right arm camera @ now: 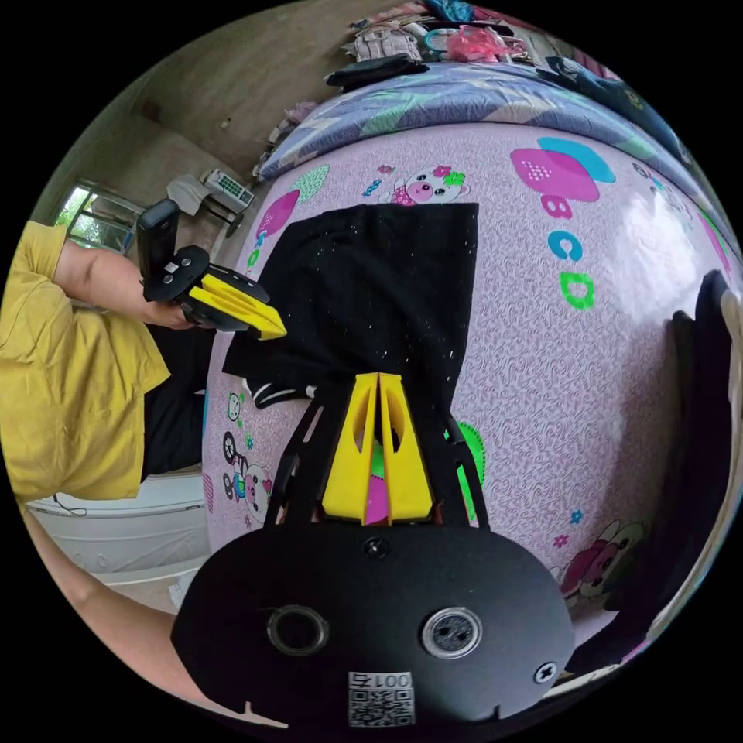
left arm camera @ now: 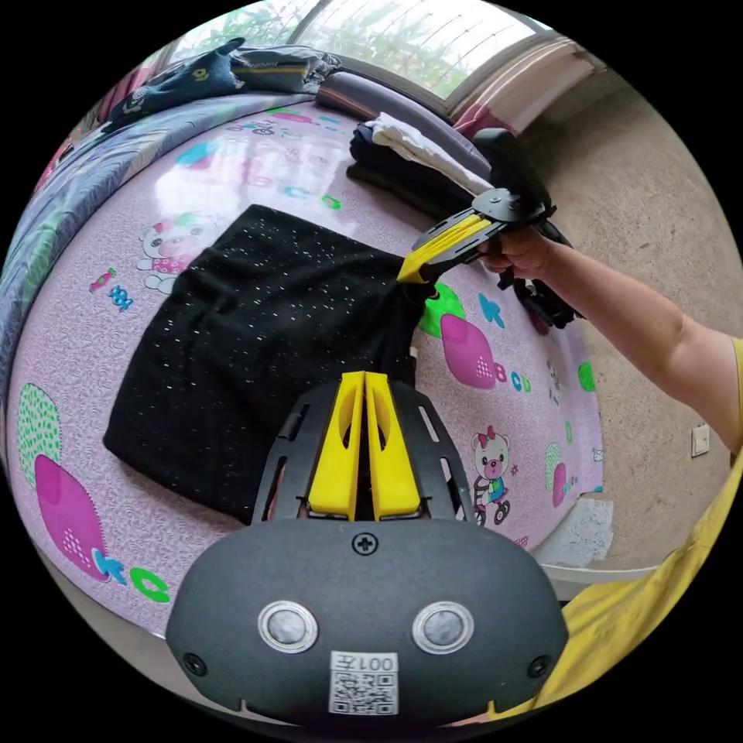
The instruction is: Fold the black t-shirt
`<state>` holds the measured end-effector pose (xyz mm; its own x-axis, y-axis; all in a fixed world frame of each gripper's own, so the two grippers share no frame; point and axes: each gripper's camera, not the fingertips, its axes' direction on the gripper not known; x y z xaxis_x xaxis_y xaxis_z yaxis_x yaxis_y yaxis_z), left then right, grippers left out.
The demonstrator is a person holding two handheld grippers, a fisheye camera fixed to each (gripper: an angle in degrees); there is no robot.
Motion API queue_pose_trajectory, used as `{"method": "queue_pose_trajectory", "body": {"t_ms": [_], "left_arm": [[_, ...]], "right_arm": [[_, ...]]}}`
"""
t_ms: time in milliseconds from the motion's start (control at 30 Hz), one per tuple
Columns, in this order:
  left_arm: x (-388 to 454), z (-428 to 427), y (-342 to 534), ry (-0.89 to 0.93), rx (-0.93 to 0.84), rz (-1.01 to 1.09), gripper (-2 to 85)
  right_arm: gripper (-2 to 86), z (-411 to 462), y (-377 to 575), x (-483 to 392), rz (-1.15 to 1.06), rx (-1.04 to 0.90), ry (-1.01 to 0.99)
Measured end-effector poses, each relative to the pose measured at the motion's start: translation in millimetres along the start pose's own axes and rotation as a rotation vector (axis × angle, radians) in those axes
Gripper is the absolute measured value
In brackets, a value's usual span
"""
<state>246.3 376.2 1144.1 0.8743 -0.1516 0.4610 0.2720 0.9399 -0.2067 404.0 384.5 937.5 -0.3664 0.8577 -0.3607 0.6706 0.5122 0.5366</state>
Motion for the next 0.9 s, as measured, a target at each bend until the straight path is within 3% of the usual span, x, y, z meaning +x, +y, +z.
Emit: {"method": "queue_pose_trajectory", "body": {"t_ms": [200, 333, 433, 533, 667, 800, 900], "left_arm": [[27.1, 31.3, 21.2, 0.027, -0.056, 0.048, -1.3], [35.6, 25.8, 21.3, -0.001, -0.004, 0.07, -1.3], [44.5, 17.1, 19.0, -0.027, 0.042, 0.134, -1.3], [43.3, 32.0, 18.0, -0.023, -0.042, 0.12, -1.3], [44.8, 38.4, 25.1, -0.014, -0.06, 0.118, -1.3], [45.0, 15.4, 45.4, 0.064, -0.03, 0.112, -1.3], [23.4, -8.4, 68.2, 0.121, -0.021, -0.041, -0.9]], "right_arm": [[0.1, 8.3, 40.5, 5.6, 0.069, -0.011, -0.068], [0.1, 3.7, 47.3, 2.4, 0.053, -0.025, -0.051], [0.2, -20.5, 48.7, -3.3, 0.019, 0.096, -0.09], [0.2, -31.7, 49.9, 4.6, 0.064, 0.205, -0.148], [0.3, -13.4, 47.5, 14.8, 0.111, 0.002, -0.065], [0.7, -45.7, 54.1, 22.5, 0.085, 0.155, -0.132], [1.9, -69.6, 62.1, 45.1, 0.161, 0.273, -0.153]]}}
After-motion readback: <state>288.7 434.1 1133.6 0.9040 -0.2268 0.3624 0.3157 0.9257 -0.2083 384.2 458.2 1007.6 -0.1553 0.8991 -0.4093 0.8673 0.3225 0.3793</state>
